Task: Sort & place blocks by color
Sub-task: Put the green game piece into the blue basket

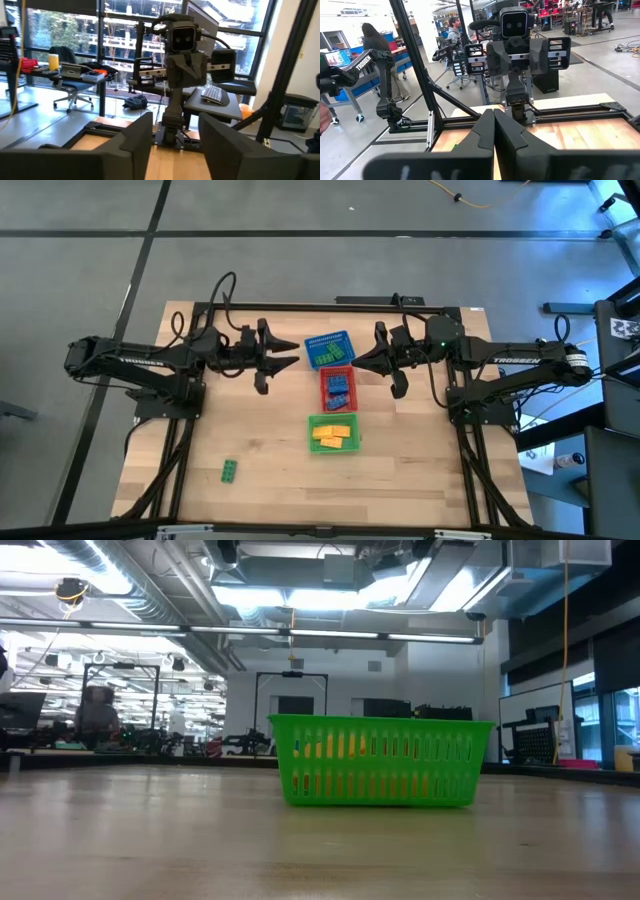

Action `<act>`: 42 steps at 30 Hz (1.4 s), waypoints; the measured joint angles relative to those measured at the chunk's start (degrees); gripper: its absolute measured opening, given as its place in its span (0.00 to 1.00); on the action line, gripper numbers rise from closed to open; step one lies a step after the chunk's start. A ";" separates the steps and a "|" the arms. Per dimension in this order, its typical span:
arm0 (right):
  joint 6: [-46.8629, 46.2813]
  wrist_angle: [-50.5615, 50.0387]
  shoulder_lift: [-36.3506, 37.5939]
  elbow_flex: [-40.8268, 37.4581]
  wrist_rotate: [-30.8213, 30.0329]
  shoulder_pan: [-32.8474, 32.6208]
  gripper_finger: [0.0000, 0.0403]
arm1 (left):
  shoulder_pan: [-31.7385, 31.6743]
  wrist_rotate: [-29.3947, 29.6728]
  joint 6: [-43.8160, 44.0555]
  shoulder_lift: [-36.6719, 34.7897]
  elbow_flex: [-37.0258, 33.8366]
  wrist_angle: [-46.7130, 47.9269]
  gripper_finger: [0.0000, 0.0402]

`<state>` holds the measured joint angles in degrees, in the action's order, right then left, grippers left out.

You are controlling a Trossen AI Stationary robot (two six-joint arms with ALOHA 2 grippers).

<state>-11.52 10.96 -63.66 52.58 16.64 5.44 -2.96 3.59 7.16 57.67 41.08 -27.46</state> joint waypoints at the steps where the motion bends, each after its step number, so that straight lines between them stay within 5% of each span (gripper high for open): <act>1: -0.12 0.00 0.00 0.00 0.00 0.00 0.00 | -0.02 0.19 0.02 0.00 0.00 0.00 0.39; 11: -0.16 -0.02 0.00 0.00 -0.02 0.01 0.00 | 0.50 0.26 0.17 0.02 2.13 4.32 0.44; 18: -0.07 -0.07 0.00 0.00 -0.02 -0.01 0.00 | 6.73 4.29 3.43 2.48 19.62 45.89 0.44; 23: 0.01 -0.19 0.00 0.00 -0.02 0.01 0.00 | 14.11 6.76 22.80 5.96 27.92 75.29 0.44; 28: 0.02 -0.40 0.00 0.00 -0.04 0.00 0.00 | 23.31 5.17 51.12 8.84 27.09 89.86 0.44; 36: 0.25 -3.39 0.00 0.00 -0.04 -0.01 0.00 | 39.34 1.05 87.26 14.84 22.07 94.03 0.44; 42: 0.37 -4.65 0.00 0.00 -0.04 -0.01 0.00 | 47.51 -1.35 106.10 21.46 21.53 92.91 0.44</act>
<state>-11.15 6.31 -63.66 52.58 16.60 5.43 44.54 2.24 113.26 79.13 62.61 65.44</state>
